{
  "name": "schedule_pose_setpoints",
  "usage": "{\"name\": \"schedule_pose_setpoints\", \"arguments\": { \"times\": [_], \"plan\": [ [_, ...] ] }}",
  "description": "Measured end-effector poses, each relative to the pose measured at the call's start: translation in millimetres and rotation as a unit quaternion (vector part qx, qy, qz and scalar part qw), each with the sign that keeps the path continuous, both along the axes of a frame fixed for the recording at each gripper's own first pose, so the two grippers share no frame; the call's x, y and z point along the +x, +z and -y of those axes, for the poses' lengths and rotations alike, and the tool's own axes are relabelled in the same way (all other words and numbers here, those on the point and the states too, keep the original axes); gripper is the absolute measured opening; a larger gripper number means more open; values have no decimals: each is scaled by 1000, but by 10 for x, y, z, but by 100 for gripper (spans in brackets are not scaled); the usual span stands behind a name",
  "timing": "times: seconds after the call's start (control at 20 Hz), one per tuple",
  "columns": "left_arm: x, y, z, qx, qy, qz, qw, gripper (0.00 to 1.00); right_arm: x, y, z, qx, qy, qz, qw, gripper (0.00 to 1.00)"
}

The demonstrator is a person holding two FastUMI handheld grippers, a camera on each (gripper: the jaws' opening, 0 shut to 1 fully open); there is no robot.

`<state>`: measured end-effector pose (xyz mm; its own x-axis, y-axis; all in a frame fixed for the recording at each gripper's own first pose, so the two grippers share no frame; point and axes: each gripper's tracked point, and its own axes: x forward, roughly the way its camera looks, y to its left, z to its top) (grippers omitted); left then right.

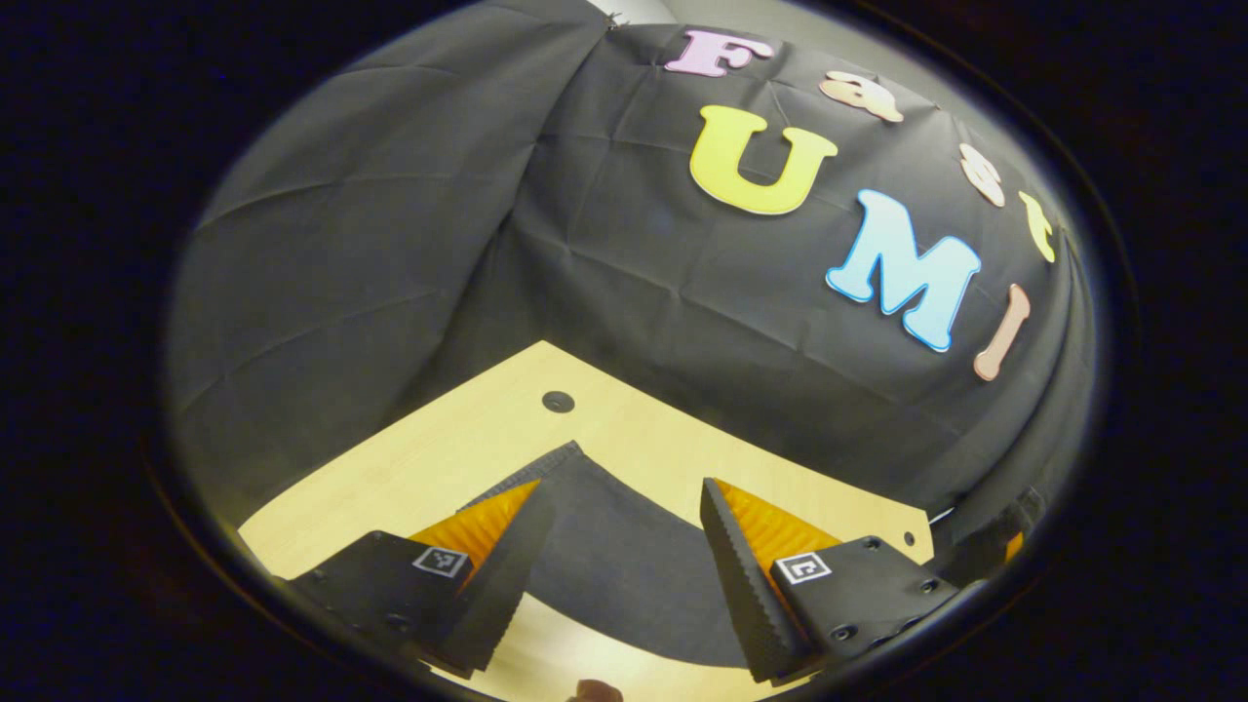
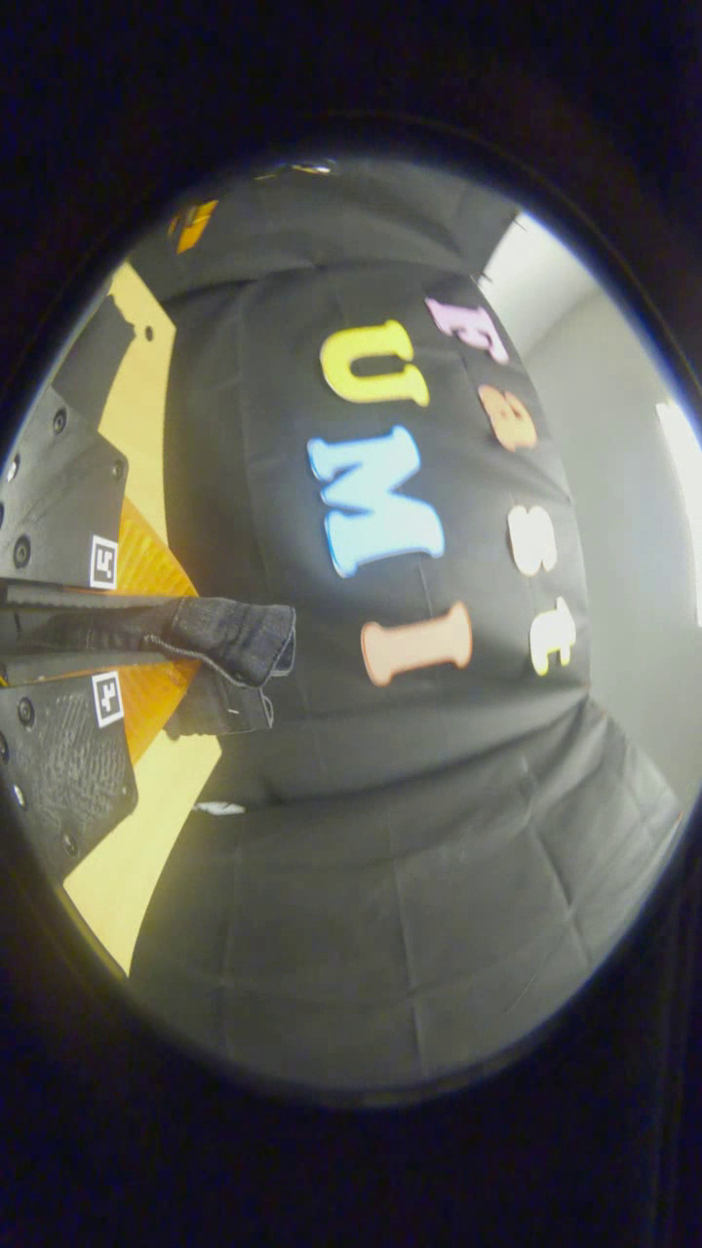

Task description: Grasp the waist and the cuffs of the jeans and fold them to make the two legs overlap; first hold the waist and fold one-third of the jeans toward the cuffs, then hold the cuffs and fold the remaining one-third in the same direction to finish folding.

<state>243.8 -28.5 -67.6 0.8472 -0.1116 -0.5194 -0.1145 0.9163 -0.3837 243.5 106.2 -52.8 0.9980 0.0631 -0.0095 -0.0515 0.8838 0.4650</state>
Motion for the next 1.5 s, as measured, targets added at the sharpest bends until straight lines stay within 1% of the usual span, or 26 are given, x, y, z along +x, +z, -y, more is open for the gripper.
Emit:
{"name": "schedule_pose_setpoints", "arguments": {
  "times": [0.1, 0.15, 0.2, 0.25, 0.3, 0.35, 0.4, 0.5, 0.55, 0.6, 0.65, 0.7, 0.75, 0.8, 0.85, 0.95, 1.0, 1.05, 1.1, 1.15, 1.2, 1.3, 1.4, 1.5],
  "plan": [
    [-12, -4, -10, -4, -2, 2, 1000, 98, 112, 32, -522, -31, 47, 12, 998, 16],
    [-32, -21, -26, -2, -2, 2, 1000, 98, 108, -1, -743, -41, 69, 14, 997, 11],
    [-55, -46, -51, 1, -3, 2, 1000, 98, 107, -67, -994, -56, 91, 15, 994, 15],
    [-74, -58, -52, 0, -3, 2, 1000, 100, 98, -151, -1222, -71, 115, 12, 991, 12],
    [-100, -78, -78, -1, -2, 1, 1000, 98, 85, -252, -1445, -85, 135, 11, 987, 11],
    [-134, -125, -99, -2, -1, -3, 1000, 98, 74, -363, -1666, -98, 155, 6, 983, 15],
    [-171, -182, -131, -4, 1, -8, 1000, 98, 69, -475, -1846, -108, 168, 0, 980, 11],
    [-258, -315, -179, -15, 3, -24, 1000, 99, 1, -729, -2167, -123, 204, -22, 971, 12],
    [-294, -380, -209, -24, 5, -33, 999, 99, -39, -814, -2281, -130, 214, -27, 968, 13],
    [-320, -441, -249, -32, 8, -41, 999, 99, -74, -859, -2358, -140, 221, -30, 965, 17],
    [-349, -514, -276, -39, 11, -50, 998, 99, -34, -930, -2374, -148, 229, -33, 962, 14],
    [-367, -560, -306, -47, 15, -56, 997, 99, -63, -993, -2460, -150, 242, -39, 958, 16],
    [-368, -600, -316, -57, 19, -63, 996, 99, -150, -1070, -2591, -151, 253, -48, 954, 25],
    [-367, -647, -332, -68, 22, -69, 995, 98, -229, -1069, -2630, -146, 268, -51, 951, 26],
    [-368, -697, -333, -79, 25, -75, 994, 98, -274, -1009, -2674, -138, 280, -48, 949, 43],
    [-360, -826, -381, -97, 38, -92, 990, 98, -341, -851, -2590, -132, 276, -37, 951, 79],
    [-348, -894, -424, -108, 46, -99, 988, 100, -334, -786, -2514, -128, 272, -34, 953, 84],
    [-331, -962, -458, -120, 54, -109, 985, 98, -337, -705, -2424, -123, 266, -33, 955, 85],
    [-319, -1042, -505, -134, 62, -119, 982, 99, -320, -633, -2298, -120, 251, -33, 960, 85],
    [-308, -1119, -543, -152, 71, -130, 977, 100, -298, -548, -2178, -116, 237, -32, 964, 87],
    [-291, -1180, -566, -177, 76, -139, 971, 100, -269, -463, -2049, -111, 220, -32, 969, 88],
    [-268, -1343, -601, -231, 94, -163, 955, 99, -218, -308, -1788, -102, 186, -31, 977, 89],
    [-260, -1593, -753, -251, 123, -185, 942, 97, -193, -220, -1522, -108, 149, -33, 982, 89],
    [-205, -1853, -861, -263, 144, -201, 933, 98, -195, -186, -1319, -120, 123, -35, 984, 89]
  ]
}}
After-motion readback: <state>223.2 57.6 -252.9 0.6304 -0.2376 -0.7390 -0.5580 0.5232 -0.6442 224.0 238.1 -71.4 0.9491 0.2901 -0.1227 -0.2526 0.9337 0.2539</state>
